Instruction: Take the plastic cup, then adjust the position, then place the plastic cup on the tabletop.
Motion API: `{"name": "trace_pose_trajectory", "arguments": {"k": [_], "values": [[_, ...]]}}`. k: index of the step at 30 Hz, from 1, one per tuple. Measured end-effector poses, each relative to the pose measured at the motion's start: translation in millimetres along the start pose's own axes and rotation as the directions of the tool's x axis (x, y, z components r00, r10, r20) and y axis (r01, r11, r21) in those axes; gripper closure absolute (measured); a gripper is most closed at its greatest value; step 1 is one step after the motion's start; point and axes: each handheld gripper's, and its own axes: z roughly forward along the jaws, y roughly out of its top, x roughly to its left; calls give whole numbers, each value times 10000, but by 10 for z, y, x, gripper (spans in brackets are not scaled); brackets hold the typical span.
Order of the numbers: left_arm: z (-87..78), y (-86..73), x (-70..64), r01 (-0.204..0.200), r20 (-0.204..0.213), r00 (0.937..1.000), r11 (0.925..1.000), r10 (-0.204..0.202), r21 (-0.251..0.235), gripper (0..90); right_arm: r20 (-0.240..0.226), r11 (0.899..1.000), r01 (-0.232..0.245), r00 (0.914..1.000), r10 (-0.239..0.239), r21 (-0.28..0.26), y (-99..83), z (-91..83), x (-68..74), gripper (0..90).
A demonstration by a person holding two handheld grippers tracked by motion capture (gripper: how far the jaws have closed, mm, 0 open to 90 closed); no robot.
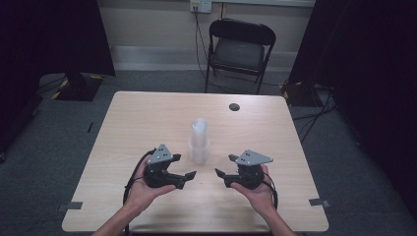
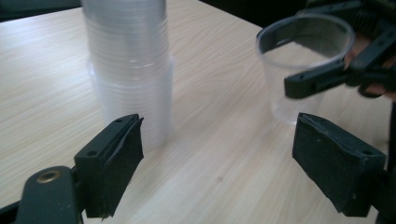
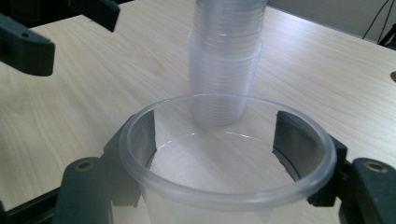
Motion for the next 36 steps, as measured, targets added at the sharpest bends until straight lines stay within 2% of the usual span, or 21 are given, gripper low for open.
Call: {"name": "trace_pose_trajectory", "arguments": {"k": [4, 8, 9, 10, 16, 17, 19, 20, 23, 27, 29, 34, 36], "values": [[-48, -77, 31, 176, -28, 9998, 9998, -176, 48, 160, 165, 9997, -181, 9997, 184, -160, 51, -15, -73, 299], [-90, -162, 55, 122, 23, 9999, 9999, -122, 105, 160, 299, 9993, -280, 9991, 288, -264, 116, 21, -140, 298], [-105, -185, 62, 6, -38, 10000, 9999, -5, 152, 160, 358, 9993, -269, 9990, 279, -273, 129, 31, -155, 299], [-119, -213, 58, 56, -103, 9999, 9999, -54, 155, 160, 403, 9991, -290, 9987, 302, -301, 142, 41, -170, 298], [-186, -385, 77, -229, -215, 9995, 9982, 241, 555, 160, 581, 9983, -410, 9974, 434, -415, 202, 72, -261, 298], [-208, -434, 77, -99, -244, 9996, 9987, 111, 507, 160, 621, 9981, -405, 9971, 434, -473, 227, 63, -301, 298], [-221, -446, 90, -112, -265, 9996, 9986, 126, 515, 160, 648, 9973, -488, 9965, 524, -551, 244, 52, -327, 298], [-229, -458, 90, 91, -288, 9996, 9988, -78, 471, 160, 675, 9967, -550, 9960, 591, -601, 261, 40, -353, 298], [-259, -485, 119, 189, -362, 9992, 9991, -176, 368, 160, 801, 9961, -560, 9949, 614, -680, 302, 27, -418, 298], [-234, -562, 153, 114, -468, 9989, 9985, -89, 533, 160, 895, 9954, -653, 9934, 715, -703, 317, 56, -477, 298], [-214, -590, 162, 248, -467, 9987, 9971, -215, 714, 160, 926, 9936, -745, 9923, 823, -848, 321, 89, -521, 298], [-198, -581, 151, 147, -420, 9990, 9977, -119, 659, 160, 1250, 9911, -874, 9871, 997, -1003, 364, 129, -590, 295], [-199, -584, 150, 95, -396, 9992, 9976, -68, 685, 159, 1275, 9919, -786, 9876, 912, -1000, 394, 144, -611, 293]]}}
